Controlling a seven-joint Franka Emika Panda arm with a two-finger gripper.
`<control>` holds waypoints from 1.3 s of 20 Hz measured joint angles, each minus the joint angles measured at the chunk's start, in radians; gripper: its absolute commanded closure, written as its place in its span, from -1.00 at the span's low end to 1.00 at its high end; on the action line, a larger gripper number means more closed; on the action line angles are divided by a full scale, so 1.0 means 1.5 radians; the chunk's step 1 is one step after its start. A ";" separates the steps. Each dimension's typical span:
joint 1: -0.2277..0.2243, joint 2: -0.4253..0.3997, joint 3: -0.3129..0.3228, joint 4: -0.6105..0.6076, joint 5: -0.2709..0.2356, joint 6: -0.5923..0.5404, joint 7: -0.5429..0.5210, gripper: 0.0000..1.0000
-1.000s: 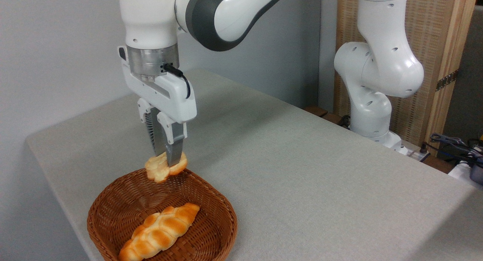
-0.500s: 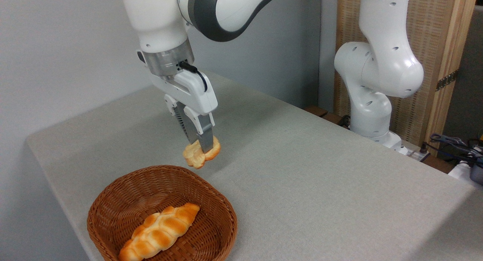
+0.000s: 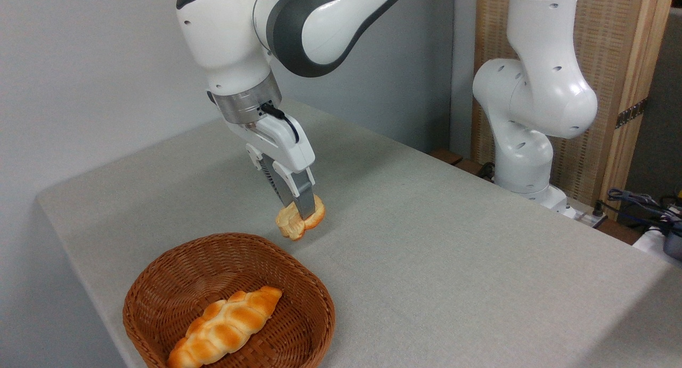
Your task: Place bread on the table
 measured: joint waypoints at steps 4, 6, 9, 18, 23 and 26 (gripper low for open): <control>0.000 0.000 0.000 0.000 0.000 0.000 0.000 -1.00; 0.000 0.000 0.000 0.000 0.000 0.000 0.000 -1.00; 0.000 0.000 0.000 0.000 0.000 0.000 0.000 -1.00; 0.001 -0.038 0.001 0.039 0.000 0.081 0.000 -1.00; 0.004 -0.051 0.009 0.050 0.000 0.106 0.000 -1.00; 0.007 -0.051 0.015 0.050 0.000 0.108 0.000 -1.00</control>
